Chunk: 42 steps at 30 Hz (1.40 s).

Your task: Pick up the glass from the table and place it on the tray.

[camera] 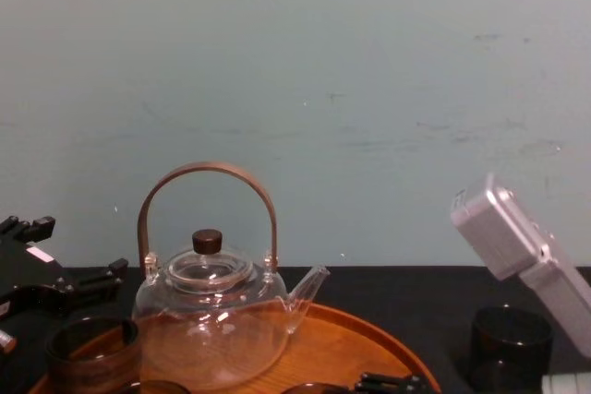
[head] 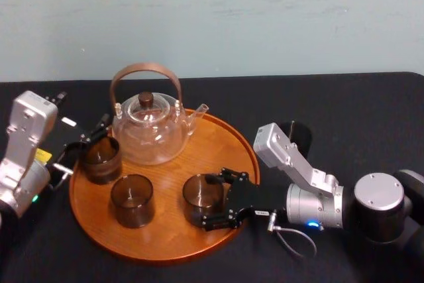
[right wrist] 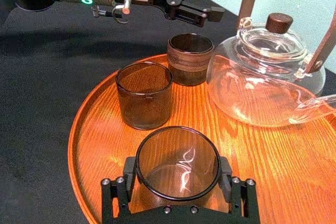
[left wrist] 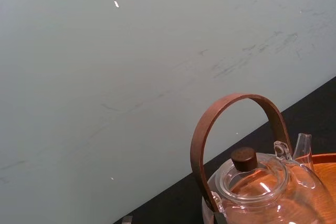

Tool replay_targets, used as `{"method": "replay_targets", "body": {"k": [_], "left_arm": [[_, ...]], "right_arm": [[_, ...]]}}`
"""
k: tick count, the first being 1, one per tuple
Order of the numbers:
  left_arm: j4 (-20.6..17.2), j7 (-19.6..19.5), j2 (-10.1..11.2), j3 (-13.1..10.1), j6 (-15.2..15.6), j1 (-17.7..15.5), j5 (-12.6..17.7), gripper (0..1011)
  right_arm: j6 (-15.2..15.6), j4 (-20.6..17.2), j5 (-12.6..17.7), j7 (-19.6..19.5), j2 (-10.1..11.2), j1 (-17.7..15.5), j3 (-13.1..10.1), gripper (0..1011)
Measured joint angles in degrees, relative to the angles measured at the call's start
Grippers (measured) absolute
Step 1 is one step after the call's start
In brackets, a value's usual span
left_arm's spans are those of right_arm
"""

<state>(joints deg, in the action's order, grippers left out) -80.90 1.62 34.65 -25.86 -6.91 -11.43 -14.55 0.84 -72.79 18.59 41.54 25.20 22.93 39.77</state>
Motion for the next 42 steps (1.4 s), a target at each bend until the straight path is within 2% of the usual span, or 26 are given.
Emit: {"method": "replay_targets", "body": {"k": [2,21,28,42], "left_arm": [[0.00,0.00,0.00,0.00,0.00,0.00,0.00,1001],[0.00,0.00,0.00,-0.01,0.00,0.00,0.00,1001],[0.00,0.00,0.00,0.00,0.00,0.00,0.00,1001],[0.00,0.00,0.00,0.00,0.00,0.00,0.00,1002]], "right_arm": [[0.00,0.00,0.00,0.01,0.00,0.01,-0.01,1002],[-0.06,-0.02,0.20,0.17,0.03,-0.01,-0.12,1002],[-0.18,-2.66,2.08,0.93,2.19,-1.55,-1.51,1002],[-0.69,-9.92,5.21,0.71,9.55,-6.56,-5.21,1002]]}}
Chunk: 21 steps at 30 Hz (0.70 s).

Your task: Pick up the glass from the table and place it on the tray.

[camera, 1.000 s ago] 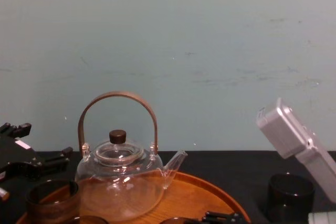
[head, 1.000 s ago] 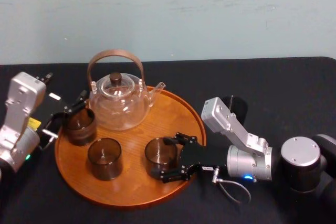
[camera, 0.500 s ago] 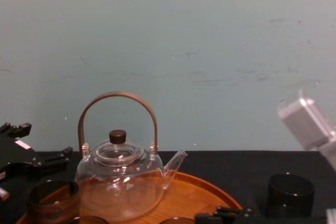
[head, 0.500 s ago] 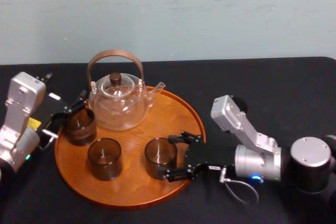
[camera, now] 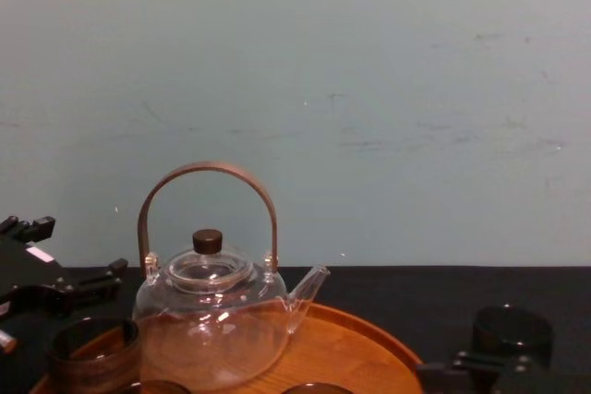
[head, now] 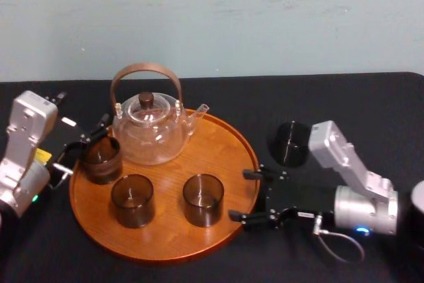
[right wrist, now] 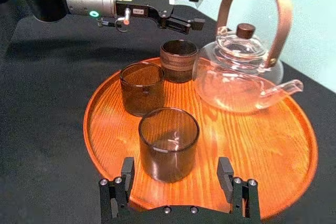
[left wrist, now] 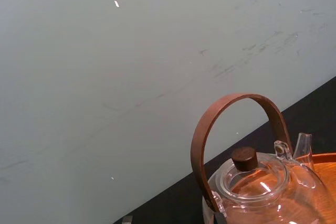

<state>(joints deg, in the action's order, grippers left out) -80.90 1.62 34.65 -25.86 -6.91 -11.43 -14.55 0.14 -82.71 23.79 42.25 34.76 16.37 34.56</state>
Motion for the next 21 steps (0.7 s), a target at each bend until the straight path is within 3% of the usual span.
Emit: {"method": "replay_targets", "body": {"k": [12,21], "left_arm": [[0.00,0.00,0.00,0.00,0.00,0.00,0.00,1001],[0.00,0.00,0.00,0.00,0.00,0.00,0.00,1001]], "right_arm": [[-2.13,-5.83,3.31,0.36,6.99,-5.16,-4.60,1002],[-2.14,-6.29,4.29,-1.74,8.50,-7.26,-7.25,1002]]}}
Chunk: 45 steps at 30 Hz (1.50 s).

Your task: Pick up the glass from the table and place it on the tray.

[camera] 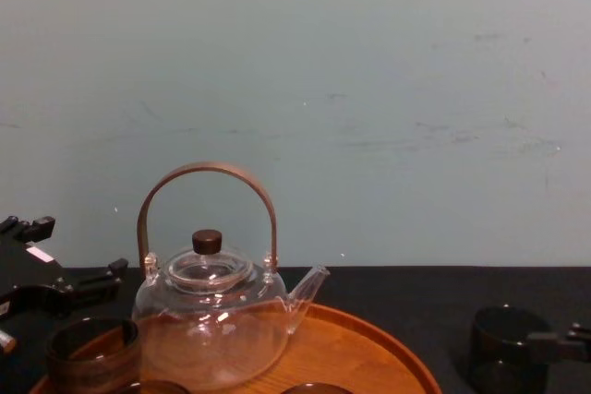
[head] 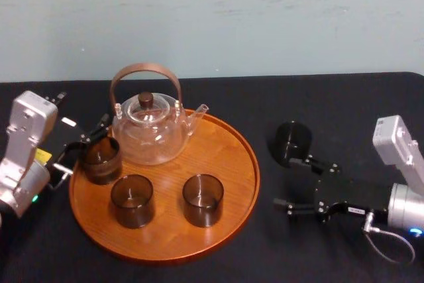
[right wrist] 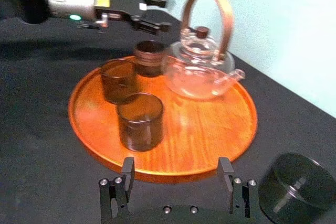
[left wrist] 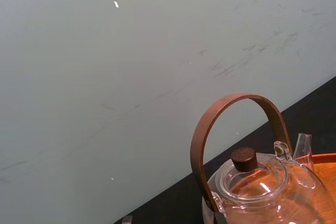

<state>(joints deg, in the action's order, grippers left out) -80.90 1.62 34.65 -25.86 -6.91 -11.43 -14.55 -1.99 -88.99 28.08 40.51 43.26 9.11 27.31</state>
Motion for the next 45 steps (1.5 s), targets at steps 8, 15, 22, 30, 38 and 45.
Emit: {"method": "replay_targets", "body": {"k": [8,15,22,30,38,45], "left_arm": [[0.00,0.00,0.00,0.00,0.00,0.00,0.00,1001],[0.00,0.00,0.00,0.00,0.00,0.00,0.00,1001],[0.00,0.00,0.00,0.00,0.00,0.00,0.00,1001],[0.00,0.00,0.00,0.00,0.00,0.00,0.00,1002],[0.00,0.00,0.00,0.00,0.00,0.00,0.00,1001],[0.00,0.00,0.00,0.00,0.00,0.00,0.00,1001]], "right_arm": [[2.95,0.32,0.29,-4.80,-0.59,-1.35,-2.69,1002],[6.20,0.85,-0.18,-8.70,-2.08,-1.39,-4.43,1002],[8.84,1.93,-0.83,-11.07,-3.77,-0.70,-5.45,1002],[12.46,3.60,-1.67,-12.85,-5.64,0.75,-5.84,1002],[15.03,5.90,-2.16,-13.35,-7.28,2.49,-5.65,1002],[16.28,8.95,-3.30,-13.63,-9.09,4.76,-4.79,1002]]}}
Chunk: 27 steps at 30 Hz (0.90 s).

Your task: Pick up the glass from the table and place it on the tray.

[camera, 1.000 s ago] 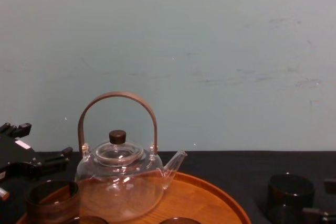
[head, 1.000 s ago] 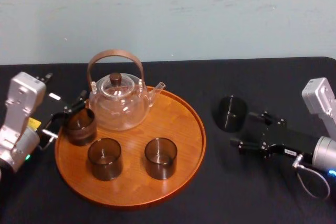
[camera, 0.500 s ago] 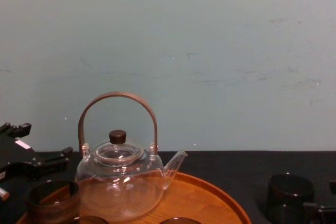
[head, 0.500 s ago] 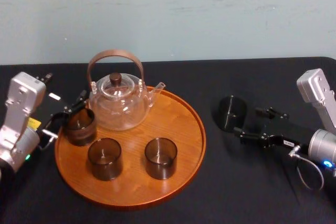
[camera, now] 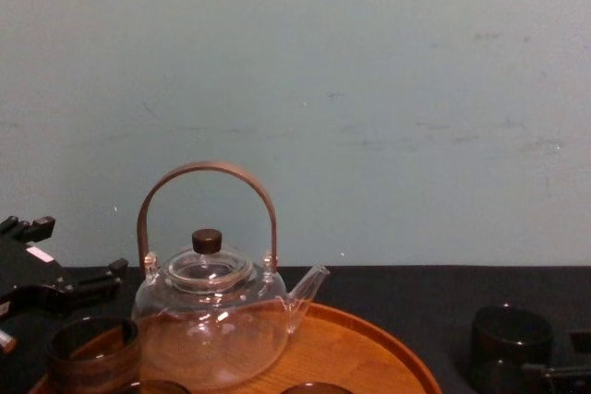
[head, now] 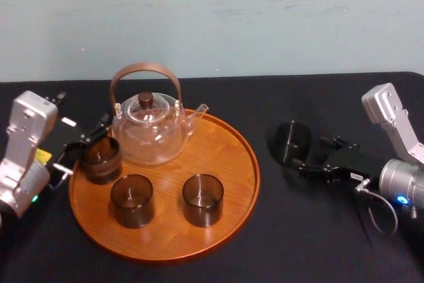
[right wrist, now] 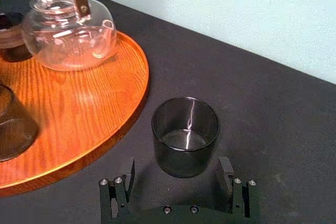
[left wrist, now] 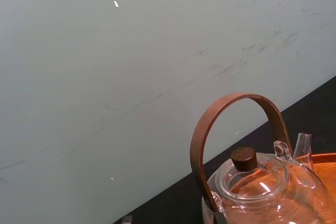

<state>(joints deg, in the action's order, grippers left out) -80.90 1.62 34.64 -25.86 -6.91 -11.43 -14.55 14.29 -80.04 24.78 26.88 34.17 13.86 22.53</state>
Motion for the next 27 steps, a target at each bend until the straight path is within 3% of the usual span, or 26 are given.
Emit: {"method": "replay_targets", "body": {"k": [27], "left_arm": [[0.00,0.00,0.00,0.00,0.00,0.00,0.00,1001]], "right_arm": [[-0.12,9.51,-4.68,1.31,-5.47,7.19,2.52,1002]]}}
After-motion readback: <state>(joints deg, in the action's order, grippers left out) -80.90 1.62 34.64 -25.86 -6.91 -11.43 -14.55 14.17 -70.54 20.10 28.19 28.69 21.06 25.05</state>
